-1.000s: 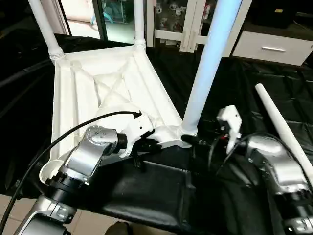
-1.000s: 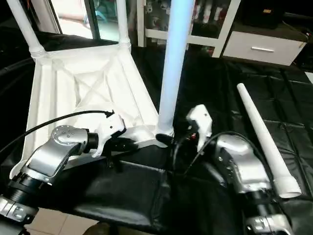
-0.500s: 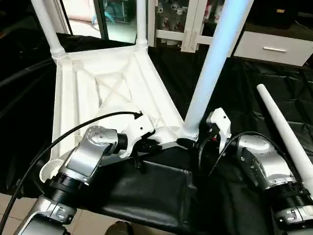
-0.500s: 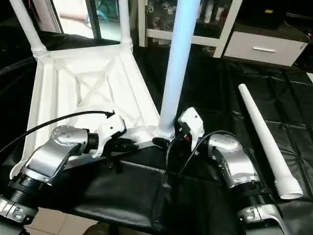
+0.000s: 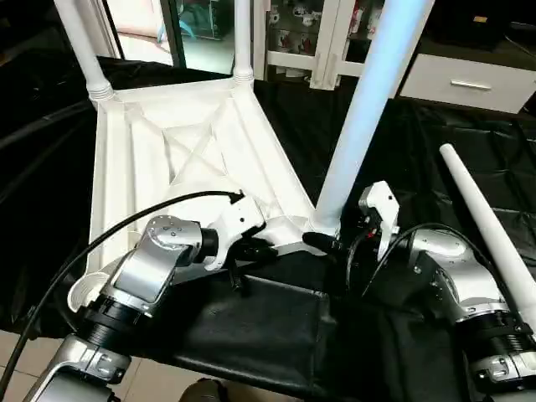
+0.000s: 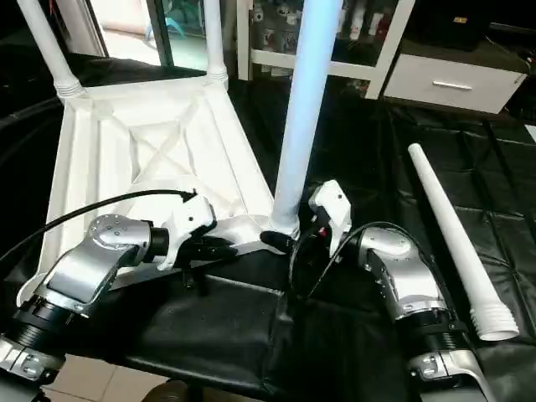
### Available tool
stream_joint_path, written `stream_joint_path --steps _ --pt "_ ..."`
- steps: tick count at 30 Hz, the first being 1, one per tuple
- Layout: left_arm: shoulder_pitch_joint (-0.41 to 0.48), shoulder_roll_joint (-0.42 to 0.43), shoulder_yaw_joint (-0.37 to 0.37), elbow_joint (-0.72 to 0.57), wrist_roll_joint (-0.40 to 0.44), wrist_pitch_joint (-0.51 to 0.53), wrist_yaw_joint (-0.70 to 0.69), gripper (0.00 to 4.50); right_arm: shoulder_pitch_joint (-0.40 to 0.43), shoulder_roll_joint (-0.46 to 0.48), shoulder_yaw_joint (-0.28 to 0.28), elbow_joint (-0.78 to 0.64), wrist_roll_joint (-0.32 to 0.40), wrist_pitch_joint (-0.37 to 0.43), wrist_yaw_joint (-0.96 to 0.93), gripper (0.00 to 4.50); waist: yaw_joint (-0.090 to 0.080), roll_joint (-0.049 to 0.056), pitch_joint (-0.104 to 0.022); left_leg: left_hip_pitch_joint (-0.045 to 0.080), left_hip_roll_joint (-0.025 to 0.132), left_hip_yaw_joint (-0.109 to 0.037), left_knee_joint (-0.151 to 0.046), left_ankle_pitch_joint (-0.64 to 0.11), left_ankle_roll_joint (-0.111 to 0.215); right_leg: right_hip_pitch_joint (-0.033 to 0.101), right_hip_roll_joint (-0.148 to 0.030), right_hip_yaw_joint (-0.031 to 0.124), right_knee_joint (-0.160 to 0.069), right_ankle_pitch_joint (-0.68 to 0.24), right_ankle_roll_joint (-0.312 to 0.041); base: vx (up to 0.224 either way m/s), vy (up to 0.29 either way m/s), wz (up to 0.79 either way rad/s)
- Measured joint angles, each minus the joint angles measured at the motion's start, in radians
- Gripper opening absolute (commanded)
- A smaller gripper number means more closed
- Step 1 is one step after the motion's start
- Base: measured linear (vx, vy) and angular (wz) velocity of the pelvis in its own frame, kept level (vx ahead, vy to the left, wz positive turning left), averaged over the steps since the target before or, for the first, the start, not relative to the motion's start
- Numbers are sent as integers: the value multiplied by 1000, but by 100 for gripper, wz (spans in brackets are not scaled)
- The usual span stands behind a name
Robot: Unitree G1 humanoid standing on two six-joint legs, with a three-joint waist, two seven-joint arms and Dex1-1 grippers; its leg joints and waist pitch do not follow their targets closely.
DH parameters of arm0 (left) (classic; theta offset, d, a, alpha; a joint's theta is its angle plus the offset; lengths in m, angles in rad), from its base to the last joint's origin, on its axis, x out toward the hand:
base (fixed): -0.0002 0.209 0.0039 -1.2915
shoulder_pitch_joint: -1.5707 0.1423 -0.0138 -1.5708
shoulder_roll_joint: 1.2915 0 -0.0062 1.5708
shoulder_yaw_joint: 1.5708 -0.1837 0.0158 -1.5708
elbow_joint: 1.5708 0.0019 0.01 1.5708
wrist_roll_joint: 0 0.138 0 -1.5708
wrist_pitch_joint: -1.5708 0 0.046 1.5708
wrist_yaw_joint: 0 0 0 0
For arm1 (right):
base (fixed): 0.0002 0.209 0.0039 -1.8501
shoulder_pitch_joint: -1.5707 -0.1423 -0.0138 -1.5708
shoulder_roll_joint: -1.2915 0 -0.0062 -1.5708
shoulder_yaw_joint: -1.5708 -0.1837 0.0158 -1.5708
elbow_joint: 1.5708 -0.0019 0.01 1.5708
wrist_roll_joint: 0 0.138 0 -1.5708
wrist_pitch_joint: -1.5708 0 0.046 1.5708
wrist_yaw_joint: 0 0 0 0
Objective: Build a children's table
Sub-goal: Rotate leg to tighten
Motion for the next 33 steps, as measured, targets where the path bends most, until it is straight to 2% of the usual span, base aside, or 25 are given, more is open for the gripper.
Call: stream_joint_path --steps 4,5,18,29,33 --pt "0 1 0 0 0 0 -1 0 0 -2 0 11 -4 -2 -13 400 0 0 0 0 0 0 0 0 0 0 0 0 0 0 0 0 0 0" --pt "0 1 0 0 0 0 -1 0 0 -2 0 11 -3 -2 -12 374 0 0 0 0 0 0 0 0 0 0 0 0 0 0 0 0 0 0" --pt "0 2 0 0 0 0 -2 0 -5 7 -6 27 -1 -1 -8 277 0 0 0 0 0 0 1 0 0 0 0 0 0 0 0 0 0 0" --pt "0 4 4 2 0 0 1 0 -2 26 -11 26 -2 1 -34 272 -3 0 0 0 0 0 1 0 0 0 0 0 1 1 -1 0 0 0" --pt "-35 -26 18 56 20 7 70 0 6 125 -47 -10 -21 65 -245 272 -12 -2 1 0 0 0 1 0 0 -1 1 0 1 1 -1 0 0 0"
